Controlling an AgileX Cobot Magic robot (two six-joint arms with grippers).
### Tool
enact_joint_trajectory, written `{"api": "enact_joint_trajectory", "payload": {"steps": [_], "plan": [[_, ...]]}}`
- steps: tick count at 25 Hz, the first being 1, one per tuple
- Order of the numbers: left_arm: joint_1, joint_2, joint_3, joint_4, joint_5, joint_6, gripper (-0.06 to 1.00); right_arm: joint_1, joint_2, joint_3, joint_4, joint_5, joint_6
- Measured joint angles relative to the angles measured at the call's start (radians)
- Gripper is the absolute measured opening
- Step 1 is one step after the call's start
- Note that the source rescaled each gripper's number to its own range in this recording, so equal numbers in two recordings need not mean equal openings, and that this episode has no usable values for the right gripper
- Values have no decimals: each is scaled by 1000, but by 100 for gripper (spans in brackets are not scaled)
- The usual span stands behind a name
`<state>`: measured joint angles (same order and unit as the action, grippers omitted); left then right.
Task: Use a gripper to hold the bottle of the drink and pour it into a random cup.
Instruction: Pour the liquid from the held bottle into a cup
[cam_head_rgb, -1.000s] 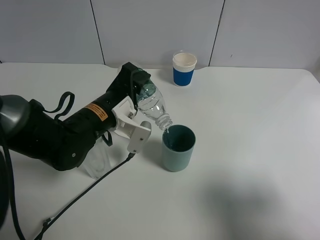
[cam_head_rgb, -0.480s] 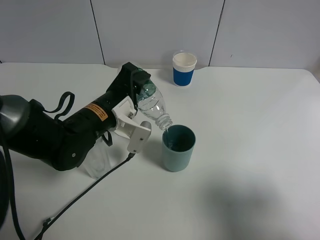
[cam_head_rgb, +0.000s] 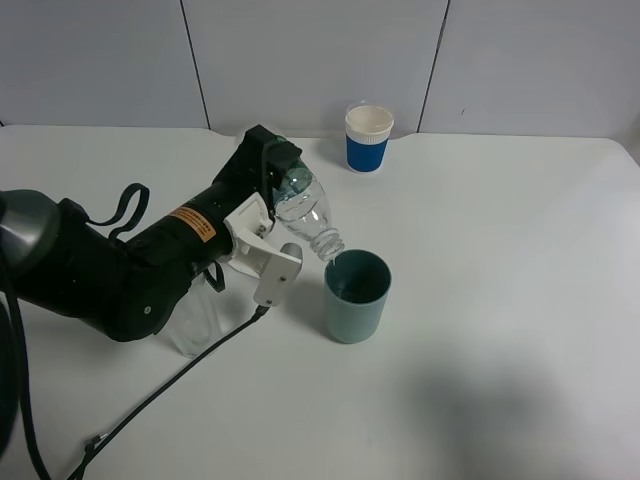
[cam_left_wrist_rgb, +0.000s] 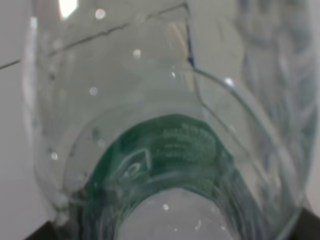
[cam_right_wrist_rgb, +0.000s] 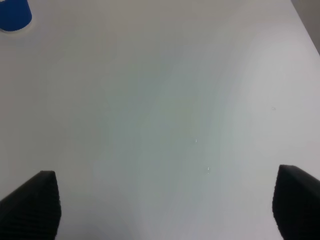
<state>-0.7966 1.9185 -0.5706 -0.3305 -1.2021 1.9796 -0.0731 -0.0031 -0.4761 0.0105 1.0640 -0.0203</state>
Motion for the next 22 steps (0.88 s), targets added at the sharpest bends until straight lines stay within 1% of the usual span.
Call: {"api": "enact_joint_trajectory", "payload": {"steps": [8,22], "plan": [[0,0,0,6,0,2,0,0,0,0,0,0,0],[-2,0,0,10,0,58,0,0,0,0,0,0,0]]}}
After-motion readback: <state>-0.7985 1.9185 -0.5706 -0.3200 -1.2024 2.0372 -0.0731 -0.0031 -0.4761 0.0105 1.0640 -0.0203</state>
